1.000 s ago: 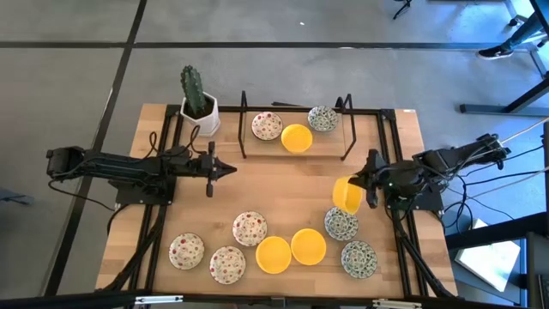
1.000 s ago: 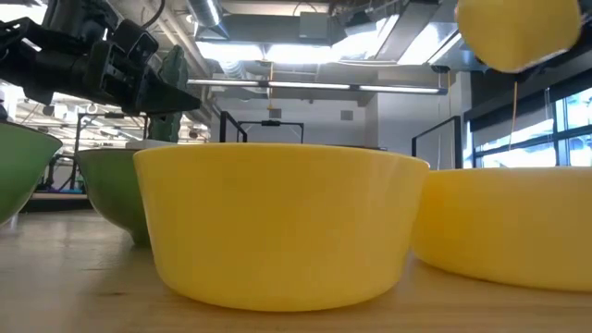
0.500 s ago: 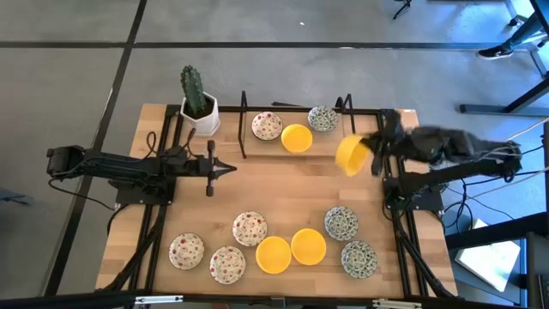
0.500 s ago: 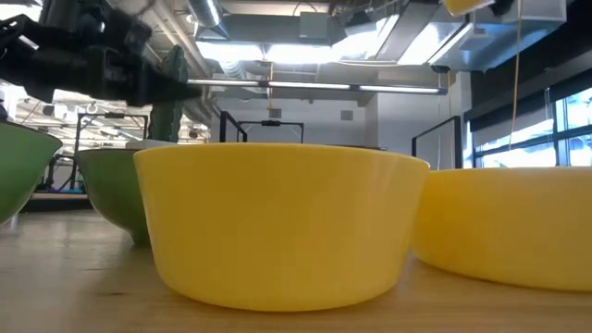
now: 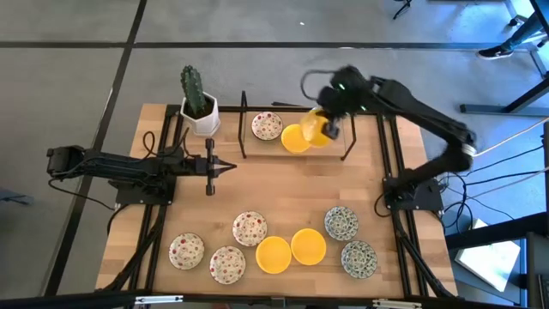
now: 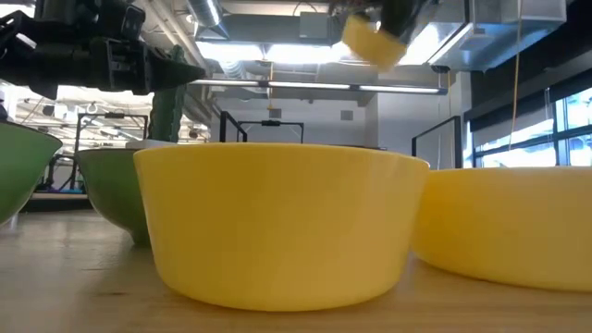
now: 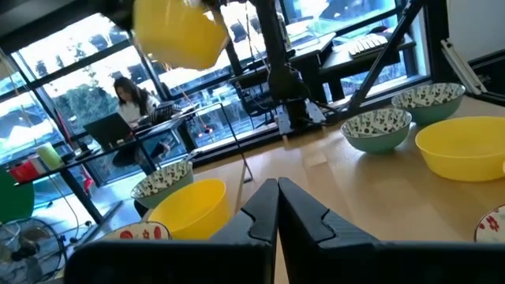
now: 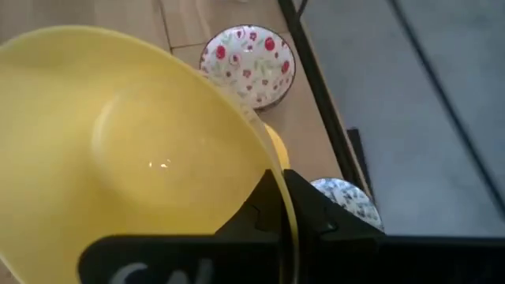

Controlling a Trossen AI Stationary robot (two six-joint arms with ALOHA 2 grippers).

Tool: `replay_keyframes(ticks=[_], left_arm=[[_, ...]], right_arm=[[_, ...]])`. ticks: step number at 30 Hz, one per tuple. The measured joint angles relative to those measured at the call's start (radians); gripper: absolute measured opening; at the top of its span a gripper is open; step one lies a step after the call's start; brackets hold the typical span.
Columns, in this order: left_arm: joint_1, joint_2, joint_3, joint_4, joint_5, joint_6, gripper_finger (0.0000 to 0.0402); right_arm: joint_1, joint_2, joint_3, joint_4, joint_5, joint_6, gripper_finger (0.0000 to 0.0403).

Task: Pick & Place Mini bowls
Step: Stack the yellow bowl on top of the yellow bowl on the shelf

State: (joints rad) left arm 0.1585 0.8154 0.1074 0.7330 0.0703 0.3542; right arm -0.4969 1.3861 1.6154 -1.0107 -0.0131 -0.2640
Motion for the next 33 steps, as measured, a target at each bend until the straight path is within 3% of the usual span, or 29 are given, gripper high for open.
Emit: replay_keyframes(ticks=[7,10,14,33], left_arm=[[0.000,0.000,0.000,-0.009,-0.001,0.000,0.0008],[0.000,0.000,0.000,-0.027,-0.001,0.000,0.0006],[0.000,0.000,0.000,-0.061,-0.001,-0.009,0.0004],[0.000,0.000,0.000,-0.110,0.000,-0.083,0.0007]], right_arm=[[-0.091,0.342,0.115,-0.035,-0.085,-0.096,0.0001],[-0.109,0.439,0.191,-0.077,-0.140,-0.116,0.0001],[-0.112,0.543,0.261,-0.115,-0.137,-0.136,0.0001],[-0.125,0.626,0.305,-0.173,-0.109,-0.129,0.0001]])
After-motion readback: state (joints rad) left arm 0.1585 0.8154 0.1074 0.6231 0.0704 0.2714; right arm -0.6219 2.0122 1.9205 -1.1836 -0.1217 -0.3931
